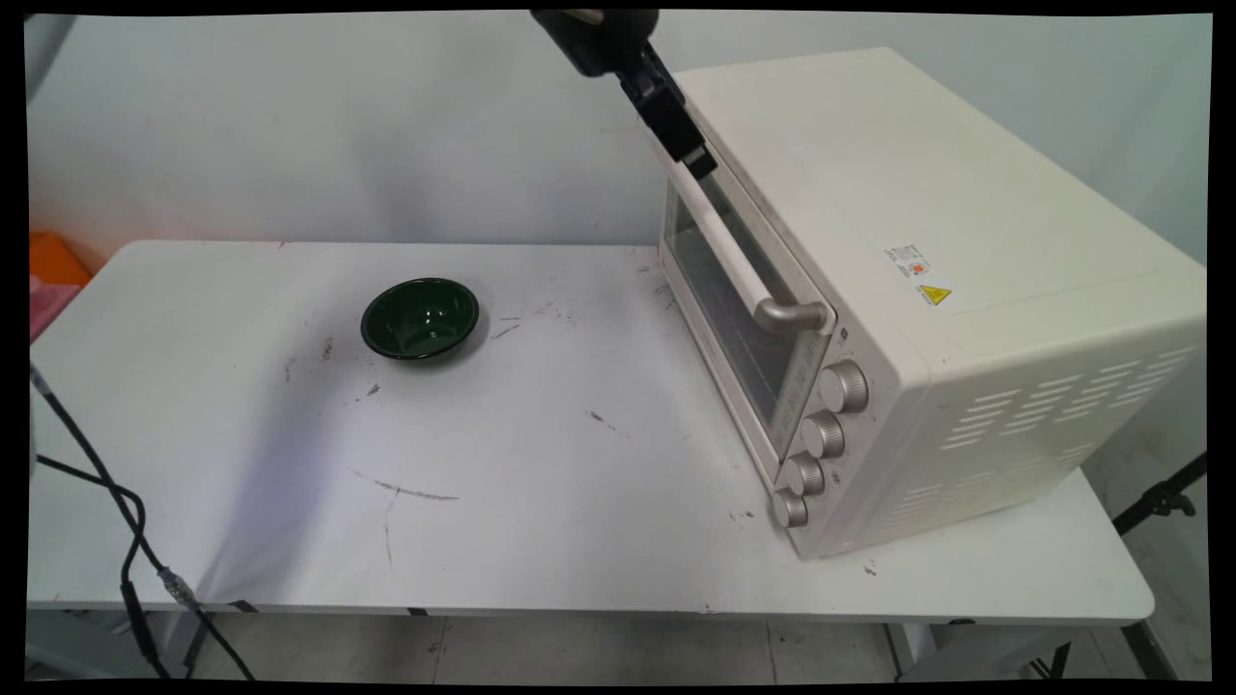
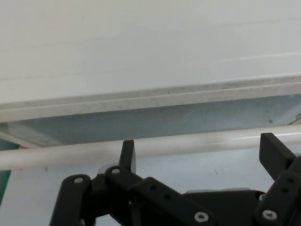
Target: Open the oven
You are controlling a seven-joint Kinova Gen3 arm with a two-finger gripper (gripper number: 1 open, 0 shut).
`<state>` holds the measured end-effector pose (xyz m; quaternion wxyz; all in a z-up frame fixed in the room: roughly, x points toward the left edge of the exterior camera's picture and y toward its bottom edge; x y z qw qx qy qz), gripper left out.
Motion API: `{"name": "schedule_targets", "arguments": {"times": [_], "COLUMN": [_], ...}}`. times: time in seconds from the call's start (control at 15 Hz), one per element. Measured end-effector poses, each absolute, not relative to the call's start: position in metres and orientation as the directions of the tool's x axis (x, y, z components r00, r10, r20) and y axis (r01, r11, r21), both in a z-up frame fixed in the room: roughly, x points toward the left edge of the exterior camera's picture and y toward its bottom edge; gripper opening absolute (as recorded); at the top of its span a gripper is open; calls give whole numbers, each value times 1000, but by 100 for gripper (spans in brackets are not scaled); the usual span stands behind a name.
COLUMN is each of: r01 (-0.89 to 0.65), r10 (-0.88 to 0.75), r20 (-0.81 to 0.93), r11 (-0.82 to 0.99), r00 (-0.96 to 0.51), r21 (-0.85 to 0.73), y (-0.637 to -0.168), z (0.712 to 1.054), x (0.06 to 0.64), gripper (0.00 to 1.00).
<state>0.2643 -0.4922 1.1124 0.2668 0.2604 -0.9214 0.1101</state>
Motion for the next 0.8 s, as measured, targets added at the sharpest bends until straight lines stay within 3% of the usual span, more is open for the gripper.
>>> {"name": "schedule_targets", "arguments": {"times": [0.13,0.2,0.8], "r01": [-537,-537,-553], "r10": [-426,-428,-461], "r20": [541,538,520], "r11": [842,842,833], "r00": [-726,-726,-719], "r21": [-57,-54,-27], "y": [-494,-496,-504], "z": [1109,1106,1089], "x": [259,256,242], "gripper": [100,0,0]}}
